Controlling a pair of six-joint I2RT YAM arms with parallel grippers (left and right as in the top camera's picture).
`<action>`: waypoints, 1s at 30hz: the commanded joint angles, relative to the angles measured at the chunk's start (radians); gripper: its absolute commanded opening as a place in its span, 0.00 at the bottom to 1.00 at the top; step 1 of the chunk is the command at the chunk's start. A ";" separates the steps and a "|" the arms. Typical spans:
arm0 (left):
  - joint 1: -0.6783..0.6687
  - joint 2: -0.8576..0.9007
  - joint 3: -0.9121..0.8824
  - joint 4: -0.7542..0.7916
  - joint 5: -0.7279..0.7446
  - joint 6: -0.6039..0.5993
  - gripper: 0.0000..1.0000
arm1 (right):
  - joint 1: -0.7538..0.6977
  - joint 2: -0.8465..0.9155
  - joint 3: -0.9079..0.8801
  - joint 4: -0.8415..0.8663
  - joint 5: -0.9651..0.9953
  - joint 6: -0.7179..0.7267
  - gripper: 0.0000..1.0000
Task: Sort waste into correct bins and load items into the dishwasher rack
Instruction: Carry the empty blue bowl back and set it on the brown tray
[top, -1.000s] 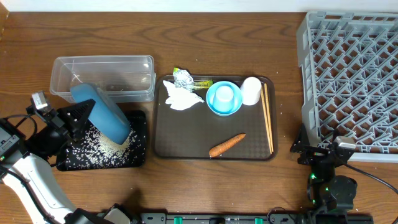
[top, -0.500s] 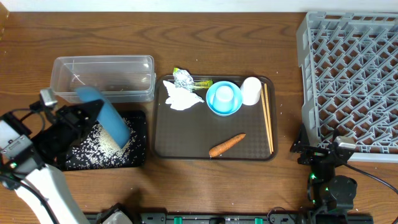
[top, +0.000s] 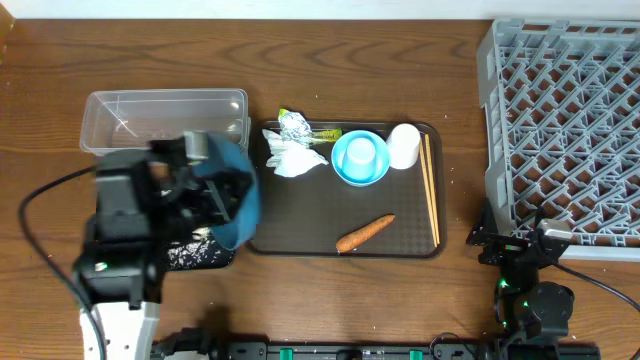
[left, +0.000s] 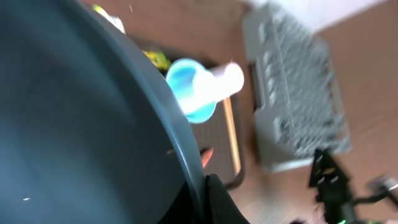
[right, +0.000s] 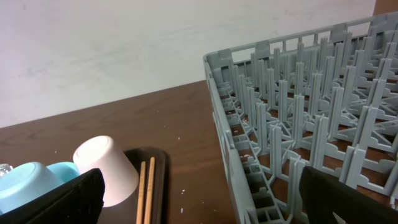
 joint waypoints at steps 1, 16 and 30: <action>-0.151 0.020 0.028 0.002 -0.242 0.007 0.06 | 0.016 -0.004 -0.001 -0.005 0.003 -0.013 0.99; -0.562 0.261 0.024 0.005 -0.521 0.138 0.06 | 0.016 -0.004 -0.001 -0.005 0.003 -0.013 0.99; -0.639 0.479 0.024 0.090 -0.515 0.137 0.06 | 0.016 -0.004 -0.001 -0.005 0.003 -0.013 0.99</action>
